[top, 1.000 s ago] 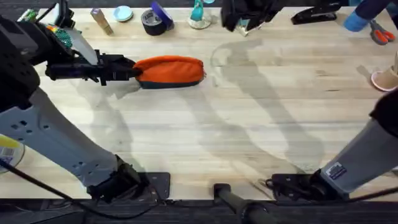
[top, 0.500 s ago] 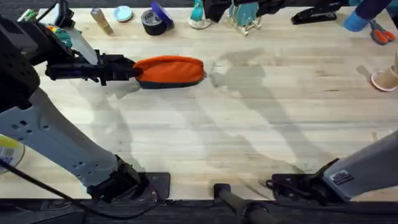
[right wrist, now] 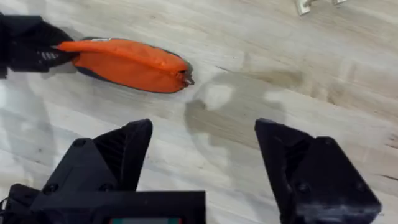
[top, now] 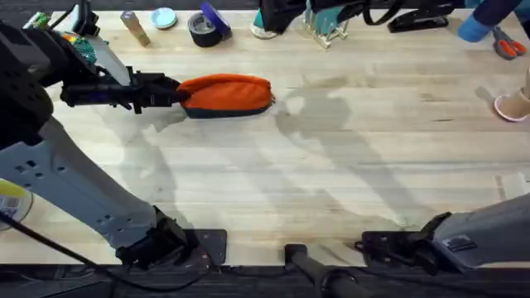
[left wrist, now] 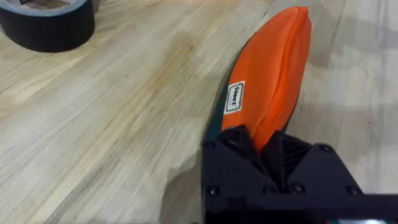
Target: Unzip the bag, pick up the pens from the table one at a time and place them inside, then zip the bag closed.
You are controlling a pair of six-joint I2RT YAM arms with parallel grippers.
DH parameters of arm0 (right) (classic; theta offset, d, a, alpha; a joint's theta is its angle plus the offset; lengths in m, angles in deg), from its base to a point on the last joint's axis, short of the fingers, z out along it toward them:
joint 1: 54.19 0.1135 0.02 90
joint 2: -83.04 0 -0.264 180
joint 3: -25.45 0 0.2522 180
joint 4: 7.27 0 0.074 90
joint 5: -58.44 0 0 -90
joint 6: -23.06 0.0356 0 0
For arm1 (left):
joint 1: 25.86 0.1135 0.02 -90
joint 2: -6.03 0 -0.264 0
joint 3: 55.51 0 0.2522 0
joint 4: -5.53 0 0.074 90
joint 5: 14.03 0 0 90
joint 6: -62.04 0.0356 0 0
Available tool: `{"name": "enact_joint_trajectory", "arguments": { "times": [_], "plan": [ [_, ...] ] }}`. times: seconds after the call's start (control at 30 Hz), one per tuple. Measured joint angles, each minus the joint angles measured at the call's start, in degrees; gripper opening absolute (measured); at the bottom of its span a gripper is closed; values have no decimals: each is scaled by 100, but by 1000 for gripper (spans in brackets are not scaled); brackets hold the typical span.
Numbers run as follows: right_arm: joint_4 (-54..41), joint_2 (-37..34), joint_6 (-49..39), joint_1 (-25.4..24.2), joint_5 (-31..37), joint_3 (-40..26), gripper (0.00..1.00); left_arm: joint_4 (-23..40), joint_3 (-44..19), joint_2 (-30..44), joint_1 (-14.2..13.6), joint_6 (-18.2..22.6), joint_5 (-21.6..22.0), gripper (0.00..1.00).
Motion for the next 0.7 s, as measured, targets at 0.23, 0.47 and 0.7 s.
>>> {"name": "enact_joint_trajectory", "arguments": {
  "times": [0.23,0.47,0.7],
  "plan": [
    [-110,-2,-2,20,0,0,996,-68,0,0,70,-20,42,887],
    [-110,0,-88,17,0,0,996,90,-205,0,105,-164,68,995],
    [-108,0,-111,-94,1,0,996,1250,-1222,0,107,-440,74,997]
  ]
}}
